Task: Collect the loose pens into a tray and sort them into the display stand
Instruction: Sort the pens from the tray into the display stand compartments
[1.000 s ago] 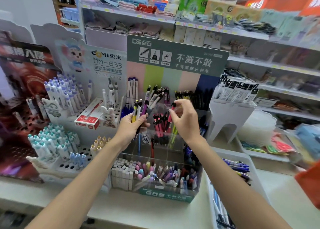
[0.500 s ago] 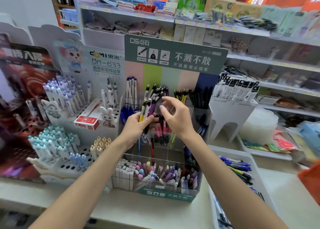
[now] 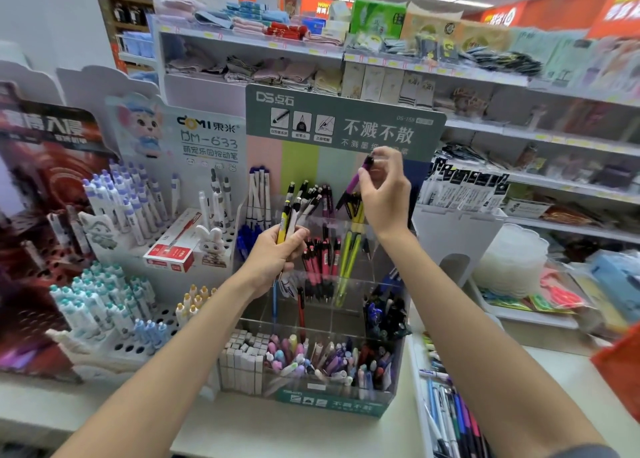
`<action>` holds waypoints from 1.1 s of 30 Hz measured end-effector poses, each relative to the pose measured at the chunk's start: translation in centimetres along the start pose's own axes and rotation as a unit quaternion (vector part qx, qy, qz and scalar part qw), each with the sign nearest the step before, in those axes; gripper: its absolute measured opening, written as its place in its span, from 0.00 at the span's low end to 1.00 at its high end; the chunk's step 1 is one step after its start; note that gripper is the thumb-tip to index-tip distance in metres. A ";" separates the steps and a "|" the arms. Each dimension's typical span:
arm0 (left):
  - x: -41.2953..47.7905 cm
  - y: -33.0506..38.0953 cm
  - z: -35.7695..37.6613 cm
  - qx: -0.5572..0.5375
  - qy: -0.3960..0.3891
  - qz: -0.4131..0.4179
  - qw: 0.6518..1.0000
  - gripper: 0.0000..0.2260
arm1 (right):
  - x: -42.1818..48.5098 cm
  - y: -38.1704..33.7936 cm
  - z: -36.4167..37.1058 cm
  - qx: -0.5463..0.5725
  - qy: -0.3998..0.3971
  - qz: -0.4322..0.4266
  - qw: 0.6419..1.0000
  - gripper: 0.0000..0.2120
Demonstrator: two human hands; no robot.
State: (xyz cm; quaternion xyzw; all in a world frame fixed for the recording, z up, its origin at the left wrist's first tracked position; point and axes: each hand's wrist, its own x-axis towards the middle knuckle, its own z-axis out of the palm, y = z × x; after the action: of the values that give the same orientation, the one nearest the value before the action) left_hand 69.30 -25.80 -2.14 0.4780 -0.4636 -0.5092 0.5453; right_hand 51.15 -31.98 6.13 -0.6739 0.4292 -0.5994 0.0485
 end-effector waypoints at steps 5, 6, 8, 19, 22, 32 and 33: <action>0.4 0.4 0.0 -0.070 -0.041 -0.031 0.996 0.09 | -1.0 1.4 1.2 -0.138 -0.217 -0.042 0.965 0.15; 0.5 0.5 0.0 -0.087 -0.043 -0.034 0.995 0.10 | -1.0 1.3 1.2 -0.162 -0.232 -0.066 0.957 0.14; 0.4 0.8 0.0 -0.087 -0.032 -0.027 0.995 0.11 | -0.9 1.0 1.2 -0.210 -0.211 -0.126 0.946 0.13; 0.5 1.2 0.8 -0.033 -0.058 0.045 0.997 0.08 | -2.1 -2.5 2.1 0.059 -0.237 0.016 0.970 0.16; 0.5 1.4 -0.1 -0.032 -0.060 0.051 0.996 0.08 | -1.4 -2.7 2.7 0.083 -0.286 0.061 0.953 0.14; 0.2 1.6 -4.3 0.023 0.054 0.028 0.998 0.10 | 0.8 -2.7 5.1 0.044 -0.066 -0.035 0.996 0.13; 0.2 1.5 -4.3 0.009 0.052 0.022 0.998 0.11 | 0.5 -2.4 5.5 0.017 -0.092 -0.051 0.994 0.12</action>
State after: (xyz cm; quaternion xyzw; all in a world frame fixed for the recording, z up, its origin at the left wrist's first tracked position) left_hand 73.71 -25.70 -1.10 0.4983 -0.4498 -0.4673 0.5753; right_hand 57.00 -33.32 6.39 -0.7461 0.3779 -0.5438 0.0691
